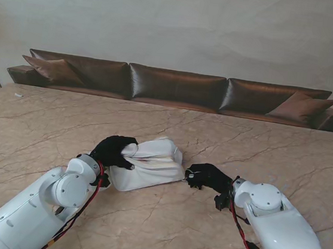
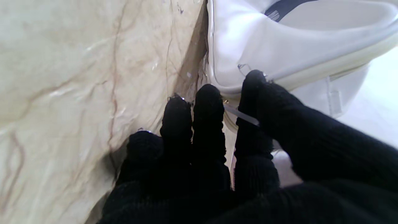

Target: Pack the cosmetics bag

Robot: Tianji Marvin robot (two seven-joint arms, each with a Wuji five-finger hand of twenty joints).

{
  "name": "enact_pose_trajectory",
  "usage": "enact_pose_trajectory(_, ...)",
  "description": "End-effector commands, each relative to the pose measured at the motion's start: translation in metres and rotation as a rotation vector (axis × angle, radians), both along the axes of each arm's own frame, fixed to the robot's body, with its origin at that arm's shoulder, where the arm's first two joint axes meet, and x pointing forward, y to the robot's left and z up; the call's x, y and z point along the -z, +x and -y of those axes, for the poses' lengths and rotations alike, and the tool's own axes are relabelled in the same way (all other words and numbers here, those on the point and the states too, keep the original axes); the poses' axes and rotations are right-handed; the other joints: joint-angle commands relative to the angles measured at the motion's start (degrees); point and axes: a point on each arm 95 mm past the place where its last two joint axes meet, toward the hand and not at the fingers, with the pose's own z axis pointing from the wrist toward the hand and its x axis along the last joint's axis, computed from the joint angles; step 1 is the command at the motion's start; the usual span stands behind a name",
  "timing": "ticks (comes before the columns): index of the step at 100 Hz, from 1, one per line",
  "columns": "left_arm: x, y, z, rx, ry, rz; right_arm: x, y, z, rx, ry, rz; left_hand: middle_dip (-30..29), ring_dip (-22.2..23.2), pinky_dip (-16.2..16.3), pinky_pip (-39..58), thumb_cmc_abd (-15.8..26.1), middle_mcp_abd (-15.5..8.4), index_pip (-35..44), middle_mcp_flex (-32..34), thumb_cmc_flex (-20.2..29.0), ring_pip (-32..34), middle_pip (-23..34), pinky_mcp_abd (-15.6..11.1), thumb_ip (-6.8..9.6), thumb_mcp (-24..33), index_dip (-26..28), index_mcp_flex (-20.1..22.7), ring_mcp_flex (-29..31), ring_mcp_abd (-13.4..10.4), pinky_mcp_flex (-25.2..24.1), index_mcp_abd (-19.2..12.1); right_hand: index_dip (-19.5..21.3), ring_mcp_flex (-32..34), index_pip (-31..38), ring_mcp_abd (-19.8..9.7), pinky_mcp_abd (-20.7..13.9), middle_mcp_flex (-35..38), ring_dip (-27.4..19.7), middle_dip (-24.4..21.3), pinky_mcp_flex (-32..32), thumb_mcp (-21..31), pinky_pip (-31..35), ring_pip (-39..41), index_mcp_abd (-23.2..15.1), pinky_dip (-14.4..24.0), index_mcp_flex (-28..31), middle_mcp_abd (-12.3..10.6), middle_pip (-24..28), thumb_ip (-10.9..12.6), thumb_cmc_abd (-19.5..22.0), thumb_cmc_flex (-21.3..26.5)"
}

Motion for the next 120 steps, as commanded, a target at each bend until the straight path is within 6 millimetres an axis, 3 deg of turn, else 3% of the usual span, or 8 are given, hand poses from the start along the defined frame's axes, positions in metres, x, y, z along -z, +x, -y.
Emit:
enact_pose_trajectory(1,0.017,-0.008,0.000,0.007,0.018,-0.047,0.032,-0.024,-0.007,-0.016,-0.014,-0.096,1.45,-1.30,1.64,2.72,32.06,-2.89,18.43,2.98,11.88,5.39,4.77,0.74,9.69,6.50,3.97,6.99,5.50,-0.61,0.87,-3.58,3.46,2.86,5.01,5.21,11.30,1.95,1.21,1.12,0.33,3.31,3.30,2.68,-4.14,0.79,1.44,-1.63,1.70,0.02,-1.41,2.55)
enact_pose_trajectory(11,0.017,-0.007,-0.001,0.016,0.054,-0.045,0.030,-0.025,-0.007,0.016,0.038,-0.128,2.10,-1.47,2.08,3.04,32.03,-2.95,18.88,3.50,11.89,6.28,4.99,1.03,9.86,6.91,4.79,7.91,5.68,-0.54,1.13,-3.81,10.06,3.71,5.22,5.52,11.37,2.57,1.86,2.95,0.91,4.63,5.12,4.74,-5.06,0.46,2.47,-1.39,3.54,0.95,-1.28,2.07)
enact_pose_trajectory(24,0.020,-0.006,-0.004,0.014,0.069,-0.052,0.026,-0.026,-0.004,0.071,0.108,-0.151,2.72,-1.56,2.24,2.90,31.83,-2.88,19.08,4.00,11.88,6.66,5.12,1.22,9.90,7.45,5.41,8.86,5.73,-0.42,1.12,-3.82,13.68,4.08,5.76,5.44,11.32,2.82,2.60,4.39,1.05,4.70,6.22,6.14,-5.52,0.63,2.58,-1.40,5.00,1.99,-0.66,1.41)
enact_pose_trajectory(62,0.028,0.001,-0.011,0.014,0.119,-0.084,0.008,-0.026,0.005,0.171,0.283,-0.134,3.69,-1.30,2.73,2.91,32.02,-2.89,18.88,4.23,11.89,7.15,4.89,0.96,9.75,7.62,6.19,8.95,5.72,-0.36,0.83,-3.79,15.05,3.32,4.50,5.54,11.62,2.17,3.08,4.81,0.07,2.80,6.36,5.90,-4.81,1.12,2.00,-1.18,4.61,2.06,0.29,2.57)
enact_pose_trajectory(120,0.030,0.003,-0.005,0.076,0.199,-0.091,-0.041,-0.021,0.002,0.206,0.325,0.041,4.56,-0.84,3.29,3.25,32.20,-2.87,18.72,4.44,11.88,7.61,4.51,0.81,9.68,7.62,6.45,8.79,6.00,-0.33,0.92,-3.87,14.10,2.73,3.20,5.28,11.43,1.78,3.30,4.51,-0.27,1.91,5.85,4.68,-4.98,1.36,1.77,-1.43,2.98,0.95,0.50,3.21)
